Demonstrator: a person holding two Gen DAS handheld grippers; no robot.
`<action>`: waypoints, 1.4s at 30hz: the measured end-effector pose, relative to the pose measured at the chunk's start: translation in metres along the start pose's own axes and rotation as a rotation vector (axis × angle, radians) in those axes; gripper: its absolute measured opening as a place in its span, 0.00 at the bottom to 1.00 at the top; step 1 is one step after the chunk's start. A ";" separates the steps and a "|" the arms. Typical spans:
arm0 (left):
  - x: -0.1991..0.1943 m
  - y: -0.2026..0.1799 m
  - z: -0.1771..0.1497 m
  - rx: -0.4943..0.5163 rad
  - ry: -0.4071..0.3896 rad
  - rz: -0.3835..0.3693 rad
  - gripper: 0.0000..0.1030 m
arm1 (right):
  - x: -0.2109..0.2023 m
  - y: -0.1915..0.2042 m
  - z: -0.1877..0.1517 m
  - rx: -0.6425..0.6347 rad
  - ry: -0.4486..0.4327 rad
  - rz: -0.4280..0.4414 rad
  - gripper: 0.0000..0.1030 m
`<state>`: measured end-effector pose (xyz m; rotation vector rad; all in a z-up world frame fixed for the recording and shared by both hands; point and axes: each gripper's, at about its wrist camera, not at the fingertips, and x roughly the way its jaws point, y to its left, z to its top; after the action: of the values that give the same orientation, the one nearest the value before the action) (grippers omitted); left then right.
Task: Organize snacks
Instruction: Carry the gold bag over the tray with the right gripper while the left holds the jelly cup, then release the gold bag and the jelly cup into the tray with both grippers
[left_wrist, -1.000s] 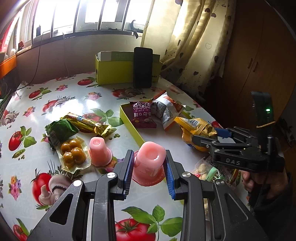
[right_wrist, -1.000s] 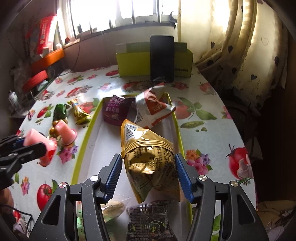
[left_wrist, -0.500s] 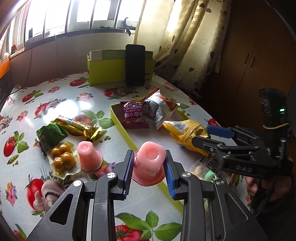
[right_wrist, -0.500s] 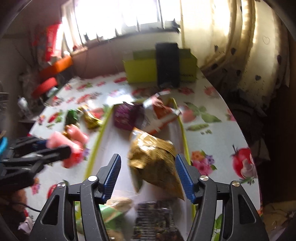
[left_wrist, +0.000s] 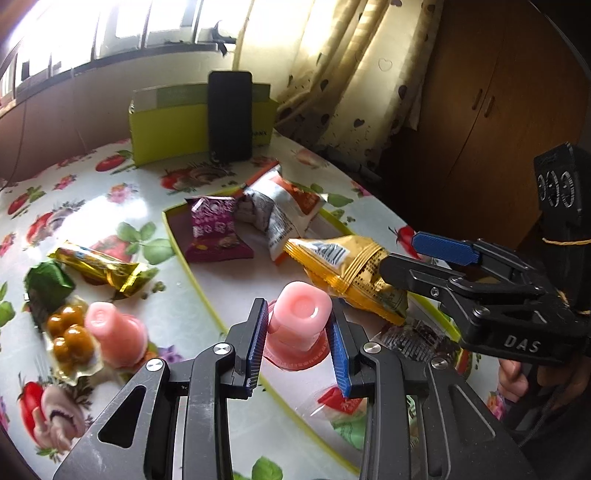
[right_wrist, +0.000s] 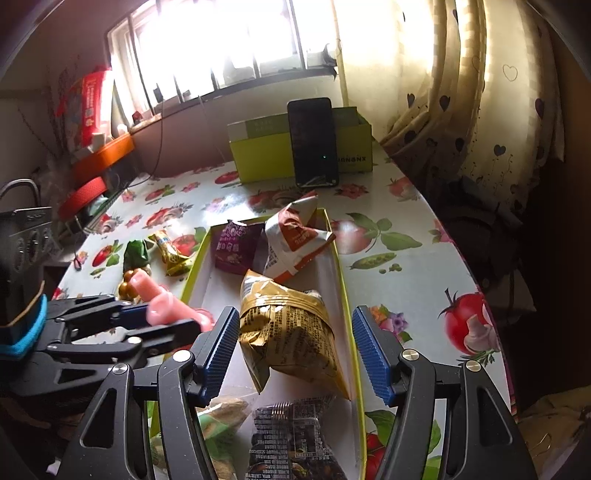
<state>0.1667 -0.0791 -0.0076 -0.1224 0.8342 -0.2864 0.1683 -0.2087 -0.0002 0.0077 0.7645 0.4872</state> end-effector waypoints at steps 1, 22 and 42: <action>0.003 -0.001 0.000 0.005 0.006 -0.002 0.32 | 0.001 0.000 0.000 0.001 0.002 0.001 0.61; -0.032 0.021 -0.020 -0.064 -0.033 0.043 0.32 | -0.012 0.016 0.000 -0.007 -0.010 0.015 0.61; -0.067 0.057 -0.040 -0.177 -0.057 0.152 0.32 | -0.009 0.064 -0.006 -0.099 0.039 0.079 0.61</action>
<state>0.1059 -0.0048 0.0013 -0.2306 0.8072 -0.0657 0.1320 -0.1569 0.0126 -0.0642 0.7801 0.6011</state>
